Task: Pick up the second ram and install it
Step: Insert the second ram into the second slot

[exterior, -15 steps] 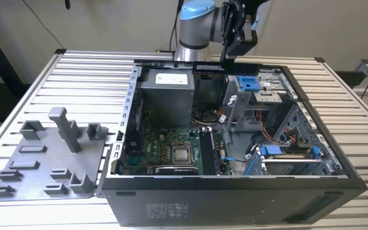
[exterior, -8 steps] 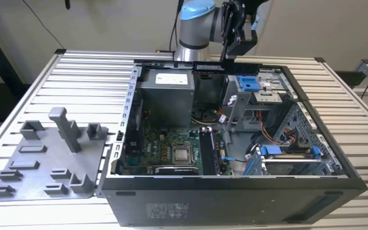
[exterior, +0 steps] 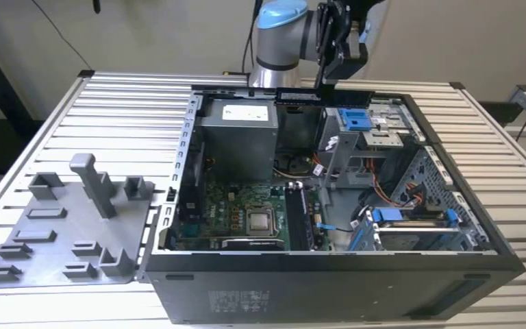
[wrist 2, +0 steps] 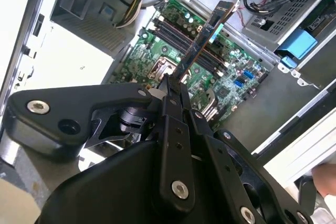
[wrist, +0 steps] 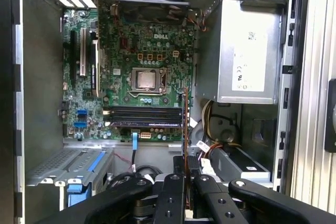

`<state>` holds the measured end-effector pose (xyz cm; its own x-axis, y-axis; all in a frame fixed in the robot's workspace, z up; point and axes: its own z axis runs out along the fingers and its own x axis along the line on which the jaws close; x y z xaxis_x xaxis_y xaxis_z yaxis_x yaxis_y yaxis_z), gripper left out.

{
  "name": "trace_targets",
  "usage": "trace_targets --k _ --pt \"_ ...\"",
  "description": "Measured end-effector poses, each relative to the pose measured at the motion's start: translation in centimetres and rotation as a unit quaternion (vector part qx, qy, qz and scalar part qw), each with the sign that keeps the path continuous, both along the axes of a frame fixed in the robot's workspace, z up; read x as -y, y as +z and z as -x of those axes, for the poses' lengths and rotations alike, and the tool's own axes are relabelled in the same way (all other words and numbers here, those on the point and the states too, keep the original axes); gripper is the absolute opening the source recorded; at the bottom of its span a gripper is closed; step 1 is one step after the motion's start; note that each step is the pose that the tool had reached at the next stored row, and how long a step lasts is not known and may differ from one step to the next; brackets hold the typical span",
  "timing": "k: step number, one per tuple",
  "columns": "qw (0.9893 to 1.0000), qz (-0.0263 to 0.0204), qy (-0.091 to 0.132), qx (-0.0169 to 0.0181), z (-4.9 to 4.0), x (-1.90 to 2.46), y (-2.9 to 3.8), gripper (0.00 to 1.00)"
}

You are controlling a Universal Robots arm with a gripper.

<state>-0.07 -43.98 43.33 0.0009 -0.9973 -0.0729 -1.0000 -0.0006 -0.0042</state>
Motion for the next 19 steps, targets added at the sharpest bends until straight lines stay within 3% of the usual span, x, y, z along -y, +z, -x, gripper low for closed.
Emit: trace_targets --k 9,19 --pt "0.9995 0.0 -0.032 0.0 0.0 0.0 -0.01 0.13" --pt "0.9968 0.0001 -0.08 0.0 0.0 0.0 -0.02 0.13"
